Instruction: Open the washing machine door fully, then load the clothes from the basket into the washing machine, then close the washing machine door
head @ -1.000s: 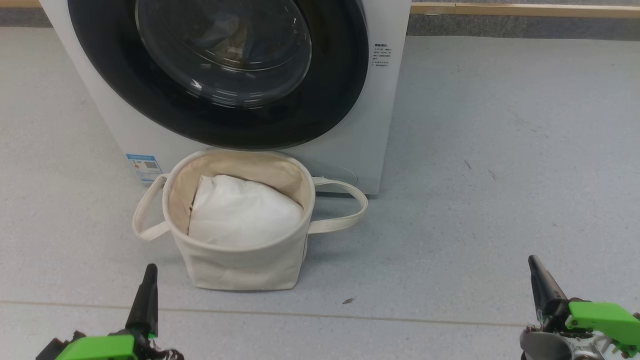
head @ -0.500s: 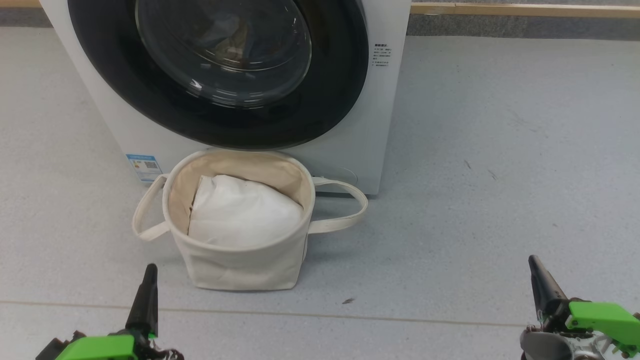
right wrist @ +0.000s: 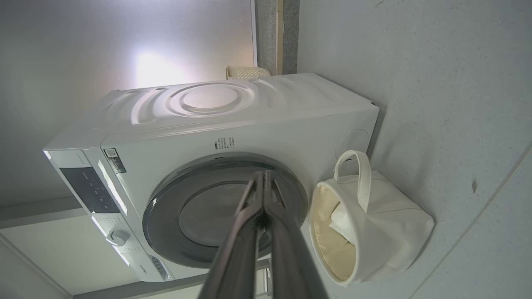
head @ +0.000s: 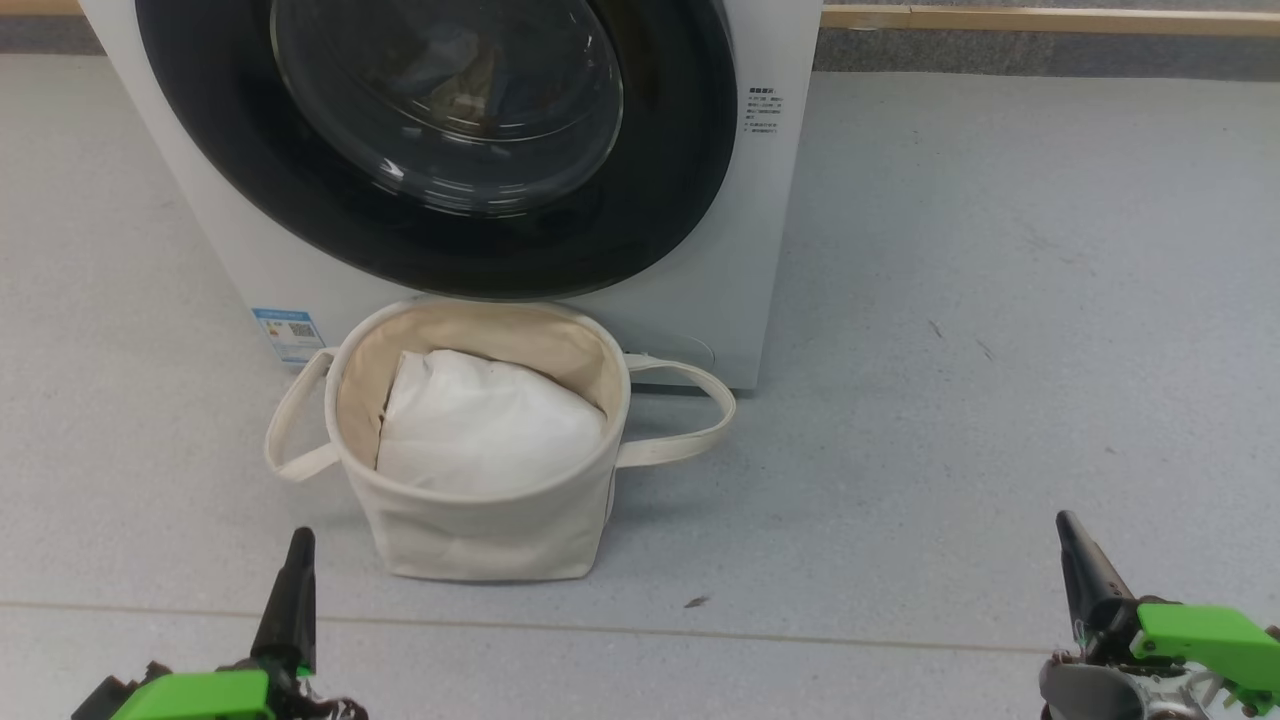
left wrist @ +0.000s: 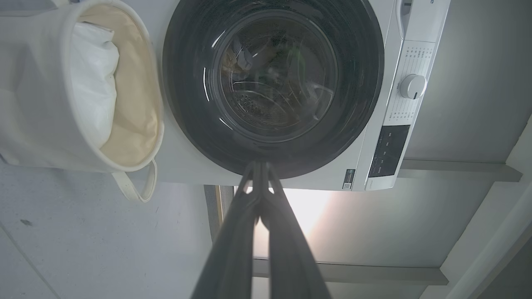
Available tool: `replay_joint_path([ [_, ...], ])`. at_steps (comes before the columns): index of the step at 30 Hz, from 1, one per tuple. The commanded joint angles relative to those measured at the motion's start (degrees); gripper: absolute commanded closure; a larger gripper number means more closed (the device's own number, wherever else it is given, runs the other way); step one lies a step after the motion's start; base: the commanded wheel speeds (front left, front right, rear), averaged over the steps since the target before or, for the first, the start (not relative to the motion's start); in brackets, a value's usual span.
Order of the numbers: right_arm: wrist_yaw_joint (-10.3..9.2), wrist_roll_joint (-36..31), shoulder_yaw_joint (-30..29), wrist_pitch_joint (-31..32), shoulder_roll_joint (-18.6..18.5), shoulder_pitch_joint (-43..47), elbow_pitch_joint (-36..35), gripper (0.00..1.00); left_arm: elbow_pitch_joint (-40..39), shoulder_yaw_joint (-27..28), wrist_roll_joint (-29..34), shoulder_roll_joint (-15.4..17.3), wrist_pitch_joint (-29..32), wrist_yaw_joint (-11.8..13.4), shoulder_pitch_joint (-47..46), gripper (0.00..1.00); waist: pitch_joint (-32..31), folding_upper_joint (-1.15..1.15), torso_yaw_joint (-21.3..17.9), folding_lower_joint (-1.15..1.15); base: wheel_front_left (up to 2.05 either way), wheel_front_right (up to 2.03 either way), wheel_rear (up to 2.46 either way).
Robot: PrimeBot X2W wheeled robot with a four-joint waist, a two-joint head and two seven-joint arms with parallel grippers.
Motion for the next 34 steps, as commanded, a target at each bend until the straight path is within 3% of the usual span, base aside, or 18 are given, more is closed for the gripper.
replay_joint_path([
  [1,0.0,-0.4,0.9,0.4,-0.3,-2.7,-1.8,1.0,-2.2,2.0,-0.1,0.8,0.5,-0.4,-2.5,1.0,0.0,0.0,0.0,0.0,0.0,0.0,0.0],
  [34,0.0,-0.7,0.6,0.7,-0.1,-2.7,-1.8,1.0,-2.2,2.0,-0.1,0.8,0.5,-0.4,-2.5,1.0,0.0,0.0,0.0,0.0,0.0,0.0,0.0],
])
